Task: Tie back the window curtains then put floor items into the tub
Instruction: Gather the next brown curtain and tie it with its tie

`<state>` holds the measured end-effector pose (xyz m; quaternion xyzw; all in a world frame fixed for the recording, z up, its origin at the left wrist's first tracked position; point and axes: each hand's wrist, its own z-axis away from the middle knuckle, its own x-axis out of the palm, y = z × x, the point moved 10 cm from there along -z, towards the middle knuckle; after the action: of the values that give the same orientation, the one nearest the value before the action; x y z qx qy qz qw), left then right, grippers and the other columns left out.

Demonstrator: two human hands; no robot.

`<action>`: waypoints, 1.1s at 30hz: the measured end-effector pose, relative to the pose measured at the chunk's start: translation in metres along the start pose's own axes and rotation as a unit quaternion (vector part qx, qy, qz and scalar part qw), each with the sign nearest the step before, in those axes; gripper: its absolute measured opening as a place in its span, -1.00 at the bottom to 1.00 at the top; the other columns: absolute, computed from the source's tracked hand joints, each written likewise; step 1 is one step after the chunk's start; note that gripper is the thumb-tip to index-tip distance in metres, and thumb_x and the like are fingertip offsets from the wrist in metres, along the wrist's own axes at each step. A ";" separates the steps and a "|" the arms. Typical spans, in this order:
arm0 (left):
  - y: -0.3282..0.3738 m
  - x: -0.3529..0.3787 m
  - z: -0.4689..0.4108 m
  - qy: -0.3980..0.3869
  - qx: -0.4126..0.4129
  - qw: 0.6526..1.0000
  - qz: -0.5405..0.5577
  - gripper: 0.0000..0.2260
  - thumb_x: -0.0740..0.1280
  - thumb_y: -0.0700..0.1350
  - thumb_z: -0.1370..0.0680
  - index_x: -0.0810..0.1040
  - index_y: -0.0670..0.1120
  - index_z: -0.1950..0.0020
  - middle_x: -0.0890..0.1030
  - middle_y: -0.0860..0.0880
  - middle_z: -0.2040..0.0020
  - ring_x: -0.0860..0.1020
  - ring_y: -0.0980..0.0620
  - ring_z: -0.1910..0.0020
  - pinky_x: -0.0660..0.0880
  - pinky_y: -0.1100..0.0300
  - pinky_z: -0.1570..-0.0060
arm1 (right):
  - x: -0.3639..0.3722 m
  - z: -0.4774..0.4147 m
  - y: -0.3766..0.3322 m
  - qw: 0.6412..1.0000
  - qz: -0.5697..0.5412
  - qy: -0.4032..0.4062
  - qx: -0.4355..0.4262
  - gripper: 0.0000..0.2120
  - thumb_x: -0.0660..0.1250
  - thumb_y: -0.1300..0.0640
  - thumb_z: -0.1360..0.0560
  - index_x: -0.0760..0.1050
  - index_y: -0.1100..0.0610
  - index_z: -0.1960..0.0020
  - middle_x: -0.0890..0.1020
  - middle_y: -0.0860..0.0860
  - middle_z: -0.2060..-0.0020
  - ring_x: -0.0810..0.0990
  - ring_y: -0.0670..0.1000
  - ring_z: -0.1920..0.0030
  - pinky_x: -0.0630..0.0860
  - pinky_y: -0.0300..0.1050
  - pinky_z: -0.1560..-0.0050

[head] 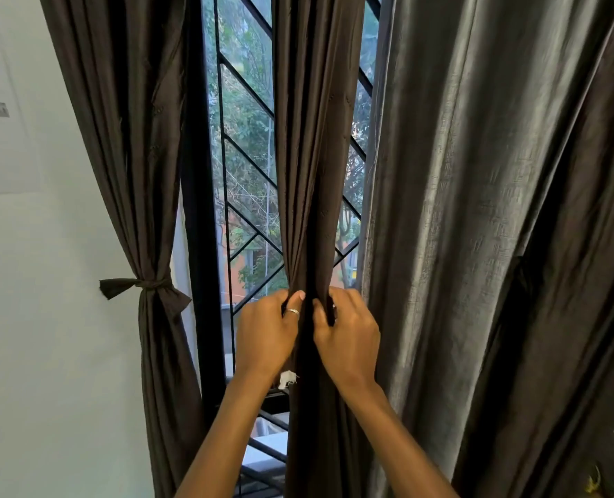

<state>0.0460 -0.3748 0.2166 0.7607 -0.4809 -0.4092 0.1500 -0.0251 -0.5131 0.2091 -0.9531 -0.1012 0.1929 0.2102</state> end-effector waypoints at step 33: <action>-0.020 0.018 -0.001 -0.202 -0.132 0.904 0.352 -0.79 0.21 -0.18 -0.65 0.63 -0.02 -0.12 0.72 -0.08 -0.05 0.68 -0.09 -0.06 0.60 0.01 -0.09 | 0.056 -0.016 -0.001 0.809 -0.358 -0.451 0.115 -0.50 0.51 0.14 -0.49 0.45 0.12 -0.38 0.64 0.02 -0.25 0.62 0.02 -0.25 0.55 0.05 -0.30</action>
<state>0.0628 -0.3811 0.1966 0.4165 -0.6788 -0.5343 0.2833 0.0323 -0.5023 0.2043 -0.6239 -0.4960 0.5222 0.3034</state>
